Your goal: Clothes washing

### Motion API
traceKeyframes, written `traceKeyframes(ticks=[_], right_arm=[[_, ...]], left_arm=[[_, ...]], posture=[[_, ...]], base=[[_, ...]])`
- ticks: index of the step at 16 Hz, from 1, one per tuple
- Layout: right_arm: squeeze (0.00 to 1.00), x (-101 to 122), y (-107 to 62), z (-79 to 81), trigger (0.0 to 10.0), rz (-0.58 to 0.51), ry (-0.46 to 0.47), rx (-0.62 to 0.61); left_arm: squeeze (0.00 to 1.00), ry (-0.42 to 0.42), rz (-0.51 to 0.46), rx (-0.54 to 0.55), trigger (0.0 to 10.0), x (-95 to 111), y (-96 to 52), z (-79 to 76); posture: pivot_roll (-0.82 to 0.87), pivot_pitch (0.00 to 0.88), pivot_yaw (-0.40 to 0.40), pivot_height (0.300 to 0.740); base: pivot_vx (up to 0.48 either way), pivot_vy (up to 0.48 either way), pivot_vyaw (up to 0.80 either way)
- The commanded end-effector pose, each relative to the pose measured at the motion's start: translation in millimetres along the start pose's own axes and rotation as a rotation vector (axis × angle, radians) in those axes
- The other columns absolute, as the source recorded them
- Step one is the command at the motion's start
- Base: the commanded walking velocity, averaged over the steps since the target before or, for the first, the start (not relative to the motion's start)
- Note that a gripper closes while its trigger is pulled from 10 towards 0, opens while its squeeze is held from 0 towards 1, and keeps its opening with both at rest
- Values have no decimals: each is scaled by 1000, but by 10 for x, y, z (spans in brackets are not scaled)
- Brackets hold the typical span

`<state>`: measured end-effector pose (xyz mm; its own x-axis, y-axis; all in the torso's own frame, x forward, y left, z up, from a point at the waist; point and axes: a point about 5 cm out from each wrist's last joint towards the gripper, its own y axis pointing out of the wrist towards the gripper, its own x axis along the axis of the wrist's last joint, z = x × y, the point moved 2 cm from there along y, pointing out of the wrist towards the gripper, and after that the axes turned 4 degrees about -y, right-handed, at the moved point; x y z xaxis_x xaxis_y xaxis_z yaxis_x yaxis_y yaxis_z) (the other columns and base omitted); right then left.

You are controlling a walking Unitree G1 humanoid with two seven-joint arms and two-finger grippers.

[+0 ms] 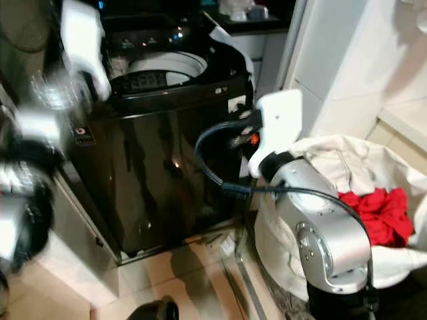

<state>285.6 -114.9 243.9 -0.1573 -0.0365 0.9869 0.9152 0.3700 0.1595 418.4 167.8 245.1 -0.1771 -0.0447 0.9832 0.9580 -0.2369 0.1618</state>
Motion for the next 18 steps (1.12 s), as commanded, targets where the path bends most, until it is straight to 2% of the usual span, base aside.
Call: traceKeyframes(ticks=[1, 2, 3, 4, 5, 6, 7, 8, 10, 12, 13, 16, 18], right_arm=[[0, 130, 10, -76, 10000, -68, 6, -71], [0, 157, 6, -110, 10000, -80, -22, -117], [0, 107, 4, -120, 10000, -50, -42, -146], [0, 50, -4, -131, 10000, -20, -50, -164], [0, -45, -42, -144, 10000, 29, -47, -195], [0, -73, -76, -161, 10000, 27, -23, -219], [0, -108, -102, -183, 10000, 30, -18, -237], [0, -133, -110, -194, 10000, 37, -21, -244], [0, -170, -128, -209, 10000, 47, -27, -259], [0, -198, -156, -213, 10000, 60, -37, -267], [0, -220, -169, -209, 10000, 70, -41, -267], [0, -326, -189, -128, 10000, 122, -44, -215], [0, -359, -200, -99, 10000, 139, -50, -194]], left_arm=[[0, -71, -106, 22, 10000, 161, -64, -85], [0, -103, -104, 19, 10000, 25, -232, -200], [0, -59, -90, -36, 10000, -109, -397, -360], [0, -33, -63, -74, 10000, -193, -479, -459], [0, -12, -29, -148, 10000, -290, -611, -646], [0, -50, 3, -177, 10000, -324, -705, -773], [0, -43, 3, -169, 10000, -315, -750, -824], [0, -12, -14, -168, 10000, -292, -753, -836], [0, -60, -16, -114, 10000, -234, -702, -799], [0, -21, -37, -79, 10000, -196, -712, -762], [0, 0, -16, -87, 10000, -206, -737, -770], [0, 68, -18, -100, 10000, -183, -716, -767], [0, 70, -21, -94, 10000, -176, -705, -768]], posture=[[-27, 0, 40, 740], [-30, 0, 40, 740], [-30, 0, 41, 740], [-29, 0, 43, 740], [-28, 0, 44, 740], [-25, 0, 45, 740], [-25, 0, 45, 740], [-23, 0, 46, 740], [-26, 0, 48, 740], [-29, 0, 50, 740], [-34, 0, 53, 740], [-39, 0, 61, 740], [-39, 0, 61, 740]], base=[[0, 0, 0], [0, 0, 0], [0, 0, 0], [0, 0, 0], [0, 0, -438], [0, 0, -738], [0, 0, -731], [0, 0, -725], [0, 0, -731], [0, 0, -738], [0, 0, -738], [0, 410, -738], [0, 480, -744]])
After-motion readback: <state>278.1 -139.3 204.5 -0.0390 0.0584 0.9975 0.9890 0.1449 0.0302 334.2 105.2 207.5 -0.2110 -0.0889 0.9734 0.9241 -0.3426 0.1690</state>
